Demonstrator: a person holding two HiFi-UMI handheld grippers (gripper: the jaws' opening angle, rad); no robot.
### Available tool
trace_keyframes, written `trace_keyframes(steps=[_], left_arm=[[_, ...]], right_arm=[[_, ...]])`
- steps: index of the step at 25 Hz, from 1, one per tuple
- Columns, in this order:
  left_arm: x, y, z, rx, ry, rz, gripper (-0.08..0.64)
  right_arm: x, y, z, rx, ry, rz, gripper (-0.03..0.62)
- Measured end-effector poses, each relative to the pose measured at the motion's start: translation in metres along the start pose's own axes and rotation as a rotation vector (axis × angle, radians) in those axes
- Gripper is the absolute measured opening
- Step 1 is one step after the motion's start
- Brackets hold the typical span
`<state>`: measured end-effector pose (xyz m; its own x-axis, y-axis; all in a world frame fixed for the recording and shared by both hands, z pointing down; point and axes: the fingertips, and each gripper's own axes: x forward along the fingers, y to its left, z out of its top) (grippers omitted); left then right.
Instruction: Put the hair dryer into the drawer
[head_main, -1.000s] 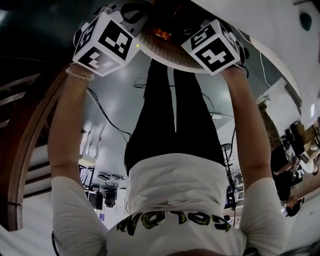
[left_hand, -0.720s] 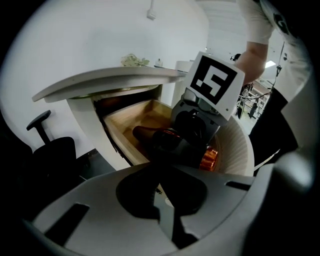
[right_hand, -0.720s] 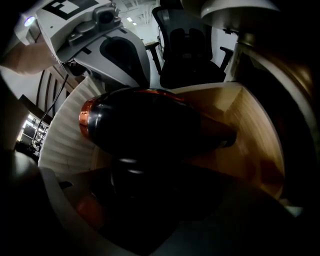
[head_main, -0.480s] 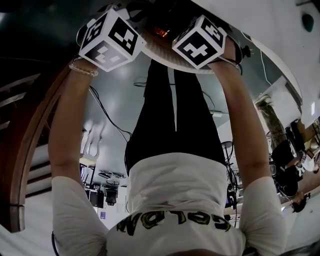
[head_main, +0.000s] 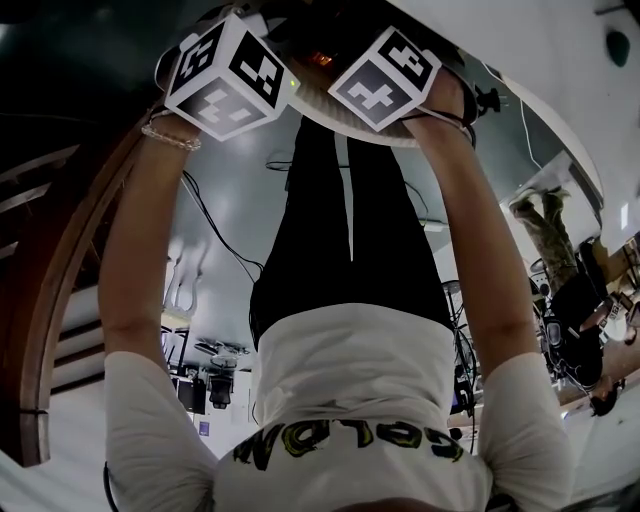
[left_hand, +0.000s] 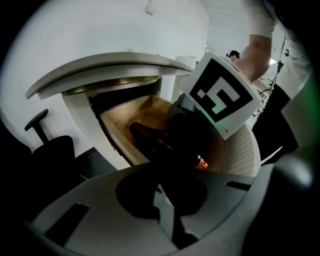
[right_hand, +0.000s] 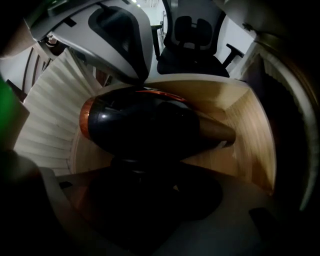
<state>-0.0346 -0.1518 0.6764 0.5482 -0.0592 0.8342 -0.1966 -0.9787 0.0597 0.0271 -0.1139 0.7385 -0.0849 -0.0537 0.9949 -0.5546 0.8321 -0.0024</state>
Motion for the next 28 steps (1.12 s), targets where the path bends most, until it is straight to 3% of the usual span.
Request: trace_keyframes(steps=[8,22,28], left_arm=[[0.000,0.000,0.000,-0.029,-0.009,0.000,0.011],[-0.003,0.002,0.005,-0.039,-0.007,0.005,0.011],[-0.009,0.007,0.011,-0.032,0.000,0.033,0.011]], right_arm=[[0.009,-0.005,-0.004,-0.017,0.033,-0.054,0.284],[0.011,-0.003,-0.004,-0.020,0.062,-0.050,0.301],[-0.004,-0.008,-0.001,0.008,0.022,-0.042,0.310]])
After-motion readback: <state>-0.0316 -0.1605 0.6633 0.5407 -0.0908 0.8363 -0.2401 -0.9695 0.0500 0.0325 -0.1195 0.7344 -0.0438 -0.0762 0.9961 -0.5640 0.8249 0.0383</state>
